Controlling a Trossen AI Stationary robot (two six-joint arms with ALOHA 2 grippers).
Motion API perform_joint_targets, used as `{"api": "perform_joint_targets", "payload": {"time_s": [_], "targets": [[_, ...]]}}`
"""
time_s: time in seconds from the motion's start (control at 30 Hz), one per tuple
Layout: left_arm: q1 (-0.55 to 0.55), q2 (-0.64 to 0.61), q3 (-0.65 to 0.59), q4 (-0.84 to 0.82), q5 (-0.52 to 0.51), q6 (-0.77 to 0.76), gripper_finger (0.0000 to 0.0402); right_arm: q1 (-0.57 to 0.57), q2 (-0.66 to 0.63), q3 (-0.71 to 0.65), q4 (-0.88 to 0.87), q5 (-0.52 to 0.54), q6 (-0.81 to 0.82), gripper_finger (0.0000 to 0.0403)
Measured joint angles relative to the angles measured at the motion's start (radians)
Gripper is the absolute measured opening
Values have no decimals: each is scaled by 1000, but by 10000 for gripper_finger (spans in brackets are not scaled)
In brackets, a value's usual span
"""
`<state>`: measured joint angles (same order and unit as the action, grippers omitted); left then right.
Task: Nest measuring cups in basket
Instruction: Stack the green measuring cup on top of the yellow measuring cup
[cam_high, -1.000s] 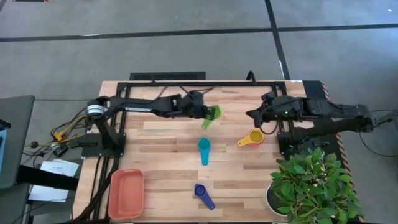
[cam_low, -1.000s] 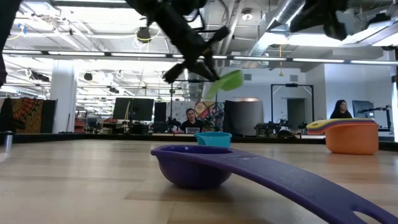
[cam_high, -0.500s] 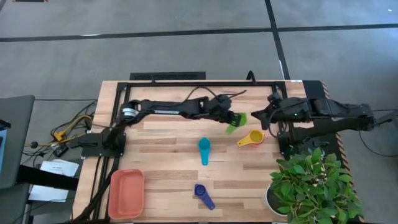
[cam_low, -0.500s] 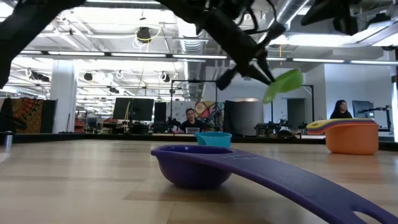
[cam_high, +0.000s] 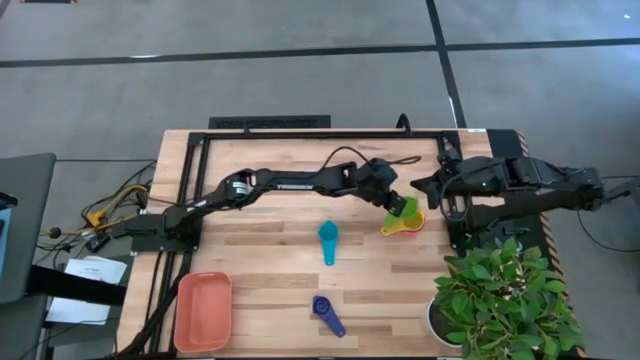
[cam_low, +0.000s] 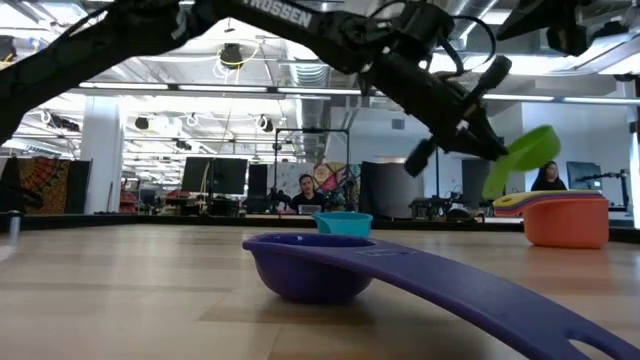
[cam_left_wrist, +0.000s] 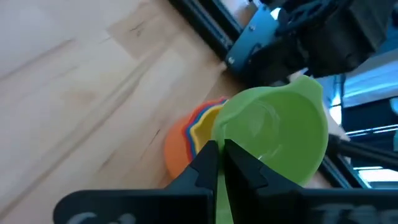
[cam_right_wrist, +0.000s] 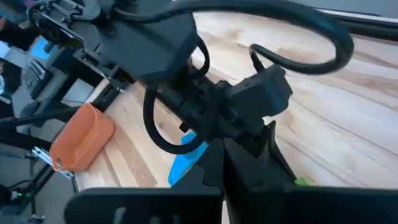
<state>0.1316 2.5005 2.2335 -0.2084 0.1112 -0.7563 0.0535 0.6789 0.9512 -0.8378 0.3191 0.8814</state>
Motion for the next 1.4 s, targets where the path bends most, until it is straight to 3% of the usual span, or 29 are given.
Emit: {"api": "perform_joint_targets", "payload": {"time_s": [0.33,0.53,0.7,0.97,1.1,1.23,1.4], "targets": [[2,6,4,-31,43,30,2,31,-2,0,-49,-2,7,23],[3,6,4,-25,53,-143,2,29,-2,0,-49,-1,0,16],[-3,6,4,-29,-24,-251,2,29,-2,0,-49,-2,0,29],[-12,6,4,-42,-9,-241,2,30,-2,0,-49,-2,-2,21],[-17,6,4,-42,17,-329,2,30,-2,0,-49,-2,-3,17],[-25,6,10,26,8,-340,2,30,-2,0,-49,-4,-3,26],[-25,4,19,-4,-23,-305,2,30,-4,0,-60,-6,-2,30]]}}
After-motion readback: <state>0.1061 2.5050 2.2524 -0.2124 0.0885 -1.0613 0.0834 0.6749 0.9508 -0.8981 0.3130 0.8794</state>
